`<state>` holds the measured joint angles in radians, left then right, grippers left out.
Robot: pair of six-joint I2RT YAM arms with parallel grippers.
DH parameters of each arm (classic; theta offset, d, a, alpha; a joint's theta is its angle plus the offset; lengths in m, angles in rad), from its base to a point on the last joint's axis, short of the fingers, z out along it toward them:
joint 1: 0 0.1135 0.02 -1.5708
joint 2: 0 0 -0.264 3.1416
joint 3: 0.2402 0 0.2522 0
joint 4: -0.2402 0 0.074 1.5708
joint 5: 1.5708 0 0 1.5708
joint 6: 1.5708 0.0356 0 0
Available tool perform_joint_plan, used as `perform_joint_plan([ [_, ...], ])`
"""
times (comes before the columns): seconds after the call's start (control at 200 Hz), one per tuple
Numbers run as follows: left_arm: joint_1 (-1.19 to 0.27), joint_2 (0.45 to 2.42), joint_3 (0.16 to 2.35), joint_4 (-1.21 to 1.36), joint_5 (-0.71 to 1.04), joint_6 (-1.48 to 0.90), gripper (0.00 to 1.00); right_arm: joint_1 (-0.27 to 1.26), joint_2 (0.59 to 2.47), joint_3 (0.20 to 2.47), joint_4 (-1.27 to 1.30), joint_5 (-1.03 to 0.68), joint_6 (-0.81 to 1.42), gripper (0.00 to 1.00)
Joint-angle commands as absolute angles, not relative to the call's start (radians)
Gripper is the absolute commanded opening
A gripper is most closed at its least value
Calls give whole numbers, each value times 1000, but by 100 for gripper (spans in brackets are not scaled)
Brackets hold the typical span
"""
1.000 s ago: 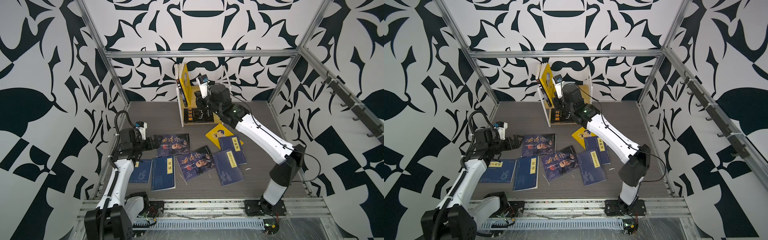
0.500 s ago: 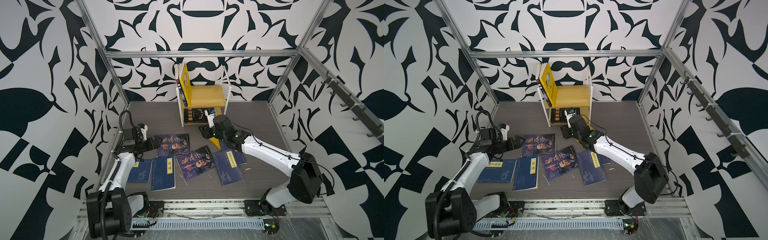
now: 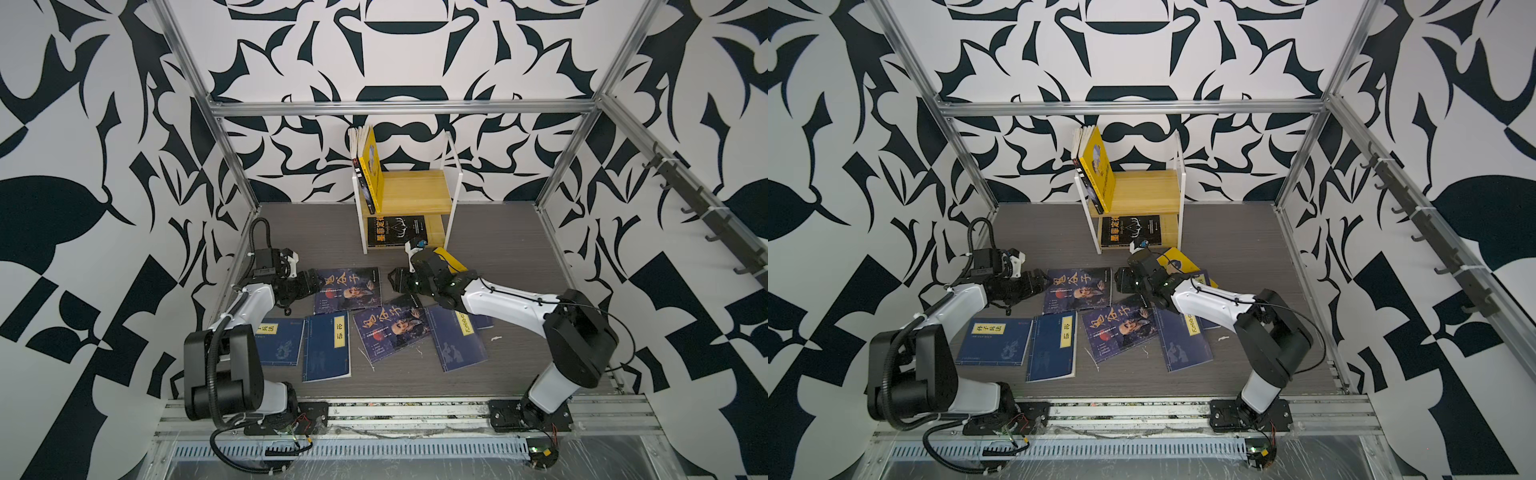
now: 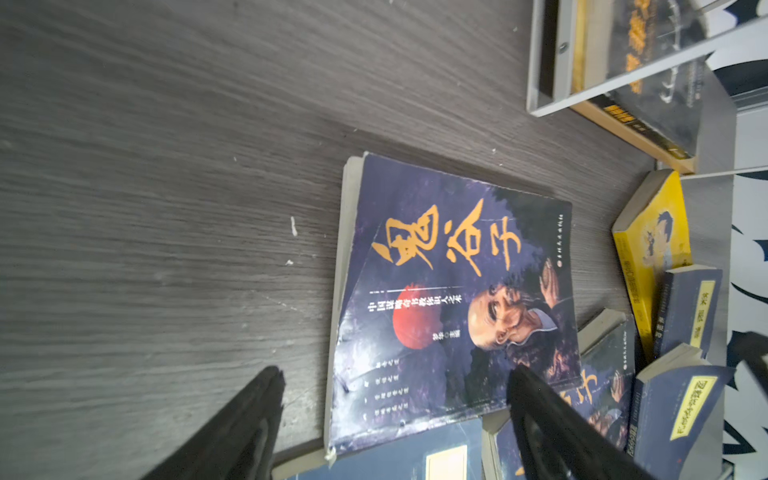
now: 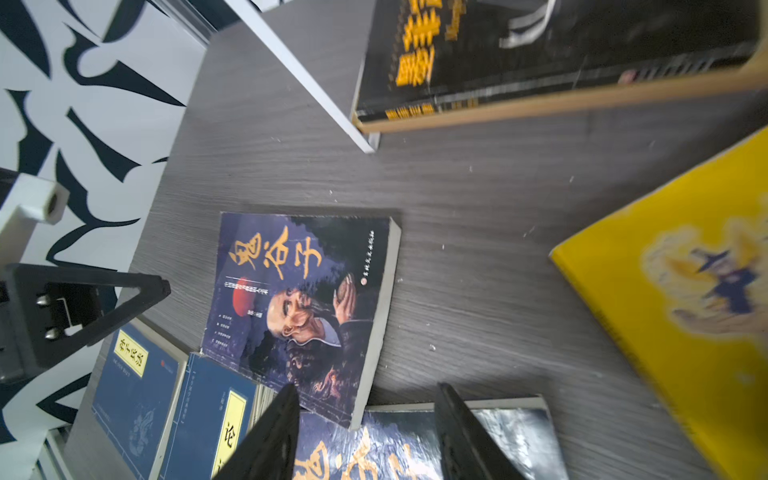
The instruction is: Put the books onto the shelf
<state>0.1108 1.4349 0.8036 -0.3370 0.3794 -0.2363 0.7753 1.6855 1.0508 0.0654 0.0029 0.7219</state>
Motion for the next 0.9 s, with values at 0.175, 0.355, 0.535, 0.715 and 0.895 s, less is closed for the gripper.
perform_joint_plan([
  [0.175, 92, 1548, 851, -385, 390, -285, 77, 784, 1816, 1059, 302, -129, 987, 56],
  [0.355, 88, 1618, 873, -387, 399, -321, 68, 787, 1864, 1066, 327, -158, 1034, 57],
  [0.535, 71, 1666, 894, -400, 399, -333, 55, 787, 1900, 1050, 375, -179, 1084, 57],
  [0.715, 57, 1711, 921, -418, 398, -334, 47, 787, 1952, 1057, 422, -210, 1126, 57],
  [0.895, 49, 1737, 936, -432, 403, -351, 42, 782, 1992, 1064, 468, -224, 1170, 57],
])
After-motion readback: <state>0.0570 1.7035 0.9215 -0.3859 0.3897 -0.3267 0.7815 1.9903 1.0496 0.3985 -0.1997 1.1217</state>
